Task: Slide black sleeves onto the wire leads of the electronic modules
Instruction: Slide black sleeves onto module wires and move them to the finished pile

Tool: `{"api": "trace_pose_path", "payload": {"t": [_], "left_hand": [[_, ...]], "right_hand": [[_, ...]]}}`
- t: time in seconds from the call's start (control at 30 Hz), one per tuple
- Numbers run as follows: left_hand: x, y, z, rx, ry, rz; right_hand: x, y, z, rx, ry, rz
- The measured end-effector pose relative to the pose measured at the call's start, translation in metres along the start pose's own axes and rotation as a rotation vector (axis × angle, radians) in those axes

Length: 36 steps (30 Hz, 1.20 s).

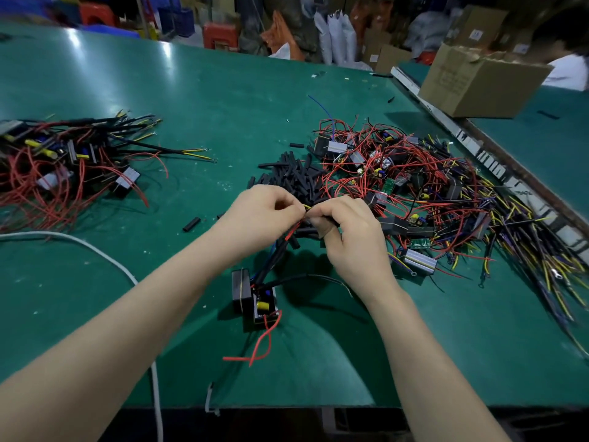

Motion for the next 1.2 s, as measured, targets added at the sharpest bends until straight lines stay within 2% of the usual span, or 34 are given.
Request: {"api": "trace_pose_path", "payload": {"t": [0.1,0.33,0.43,0.5,0.63,0.8,0.93,1.07,1.2], "left_hand": [[-0.001,0.005,0.023,-0.308,-0.321,0.037],[-0.005,0.014,0.039,-0.72,-0.603,-0.005],[-0.003,0.018,0.038,-0.814,-0.605,0.049],[-0.001,0.019,0.034,-0.801,-0.537,0.103],[0.007,0.013,0.018,-0.572,-0.284,0.23],[0.009,0.012,0.01,-0.473,-0.202,0.21],[0.011,0.021,0.0,-0.372,-0.163,0.288],[0.005,0.03,0.0,-0.383,-0.137,0.284],[0.005,0.039,0.01,-0.44,-0.189,0.388]], "right_hand": [[-0.001,0.0,0.001,0.008,0.027,-0.01],[-0.006,0.0,0.01,-0.064,0.016,-0.019],[-0.01,0.0,0.014,-0.118,-0.042,-0.029],[-0.012,0.0,0.014,-0.124,-0.07,-0.026],[-0.011,0.001,0.013,-0.142,-0.11,-0.023],[-0.009,-0.001,0.014,-0.197,-0.121,-0.013],[-0.009,0.0,0.015,-0.241,-0.136,-0.021],[-0.008,-0.001,0.015,-0.255,-0.135,-0.032],[-0.008,-0.001,0.015,-0.247,-0.117,-0.028]]}}
Point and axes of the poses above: each hand's wrist, its own y-axis away from the middle knuckle, its own x-axis out of the back of the hand, z = x × y, the point moved 7 cm from there along -y, towards the middle knuckle, and after that the axes turned 10 degrees about y, right-handed, at the moved point
